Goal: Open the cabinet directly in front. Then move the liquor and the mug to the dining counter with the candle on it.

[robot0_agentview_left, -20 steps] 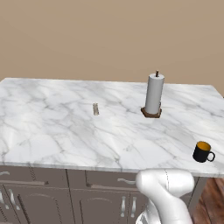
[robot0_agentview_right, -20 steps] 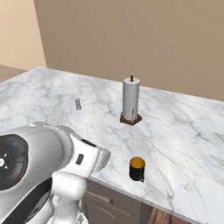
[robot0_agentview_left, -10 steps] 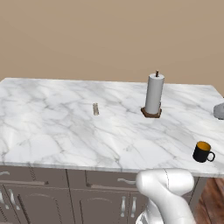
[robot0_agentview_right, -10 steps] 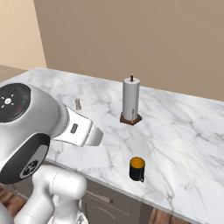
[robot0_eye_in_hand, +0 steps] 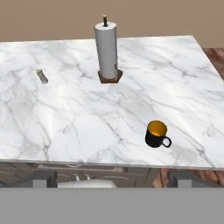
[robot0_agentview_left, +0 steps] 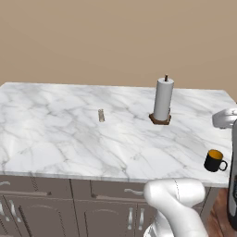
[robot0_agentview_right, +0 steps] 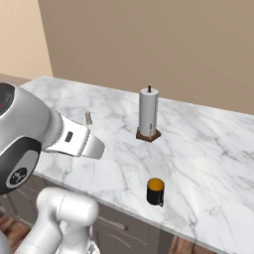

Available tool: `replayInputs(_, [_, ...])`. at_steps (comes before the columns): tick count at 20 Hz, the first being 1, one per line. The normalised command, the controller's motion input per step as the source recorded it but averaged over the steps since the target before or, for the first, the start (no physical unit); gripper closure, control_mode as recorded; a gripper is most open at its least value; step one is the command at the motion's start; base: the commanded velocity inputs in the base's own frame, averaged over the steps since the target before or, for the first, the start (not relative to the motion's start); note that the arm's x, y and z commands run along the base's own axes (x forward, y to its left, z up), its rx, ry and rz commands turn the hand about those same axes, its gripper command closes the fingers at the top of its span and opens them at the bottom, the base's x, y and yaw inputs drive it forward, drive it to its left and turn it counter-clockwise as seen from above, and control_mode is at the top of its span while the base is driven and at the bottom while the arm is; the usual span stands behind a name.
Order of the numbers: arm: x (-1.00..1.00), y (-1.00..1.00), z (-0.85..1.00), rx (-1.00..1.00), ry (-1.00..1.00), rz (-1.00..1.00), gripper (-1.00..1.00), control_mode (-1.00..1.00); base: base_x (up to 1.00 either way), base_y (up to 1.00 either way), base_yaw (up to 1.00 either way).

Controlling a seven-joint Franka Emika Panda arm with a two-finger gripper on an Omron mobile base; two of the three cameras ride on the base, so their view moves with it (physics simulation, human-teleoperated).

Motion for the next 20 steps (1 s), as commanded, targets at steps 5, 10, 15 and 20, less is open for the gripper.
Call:
replayInputs(5, [0.00,0.07,-0.05,-0.01,0.00,0.00,-1.00,-1.00,0.00,0.00,0.00])
replayInputs(10, [0.00,0.00,0.00,0.00,0.00,0.00,-1.00,-1.00,0.00,0.00,0.00])
replayInputs(15, [0.00,0.00,0.00,0.00,0.00,0.00,-1.00,-1.00,0.00,0.00,0.00])
replayInputs(20, [0.00,0.00,0.00,0.00,0.00,0.00,-1.00,1.00,0.00,0.00,0.00])
